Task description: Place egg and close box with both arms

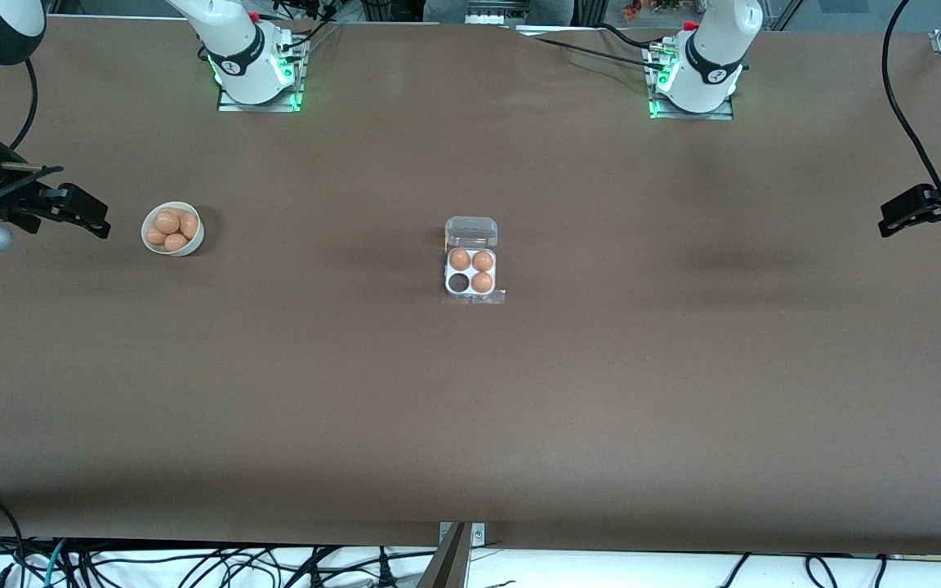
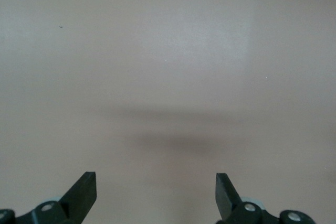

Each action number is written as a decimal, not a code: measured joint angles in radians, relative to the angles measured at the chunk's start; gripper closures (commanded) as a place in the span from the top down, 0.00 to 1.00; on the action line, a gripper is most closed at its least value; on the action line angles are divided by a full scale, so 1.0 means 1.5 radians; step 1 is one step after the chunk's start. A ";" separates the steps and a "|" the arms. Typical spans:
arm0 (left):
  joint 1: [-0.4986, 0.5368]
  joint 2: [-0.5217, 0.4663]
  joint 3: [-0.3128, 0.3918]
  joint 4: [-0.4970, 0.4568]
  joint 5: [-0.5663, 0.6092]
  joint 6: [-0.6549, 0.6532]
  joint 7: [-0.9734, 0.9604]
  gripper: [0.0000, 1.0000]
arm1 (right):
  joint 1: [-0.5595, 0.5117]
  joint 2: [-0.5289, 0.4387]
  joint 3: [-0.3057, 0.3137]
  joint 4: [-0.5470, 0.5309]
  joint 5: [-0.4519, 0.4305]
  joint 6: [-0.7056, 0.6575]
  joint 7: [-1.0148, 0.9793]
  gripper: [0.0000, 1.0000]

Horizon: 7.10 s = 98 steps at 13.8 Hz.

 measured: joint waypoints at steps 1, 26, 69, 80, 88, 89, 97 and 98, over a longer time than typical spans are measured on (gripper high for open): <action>0.000 0.000 0.000 0.000 0.000 0.000 0.000 1.00 | 0.000 0.000 0.000 0.000 0.000 0.000 0.000 1.00; 0.009 0.001 0.000 0.000 0.000 0.000 0.000 1.00 | 0.000 0.000 0.000 0.000 0.000 -0.002 0.000 1.00; 0.010 0.002 0.000 0.002 -0.031 0.001 0.000 1.00 | 0.020 0.016 -0.047 -0.442 -0.116 0.344 -0.005 1.00; 0.012 0.002 0.000 0.002 -0.031 0.001 0.000 1.00 | 0.019 0.058 -0.099 -0.515 -0.163 0.385 -0.005 1.00; 0.013 0.002 0.000 0.003 -0.031 0.001 0.000 1.00 | 0.015 0.071 -0.102 -0.515 -0.190 0.384 -0.005 0.88; 0.013 0.002 0.000 0.003 -0.031 0.001 0.000 1.00 | 0.015 0.072 -0.104 -0.515 -0.194 0.384 -0.005 0.80; 0.012 0.002 0.000 0.015 -0.031 0.001 0.000 1.00 | 0.015 0.075 -0.107 -0.515 -0.198 0.384 -0.005 0.49; 0.013 0.002 0.000 0.022 -0.031 0.001 0.000 1.00 | 0.015 0.075 -0.107 -0.515 -0.198 0.384 -0.005 0.47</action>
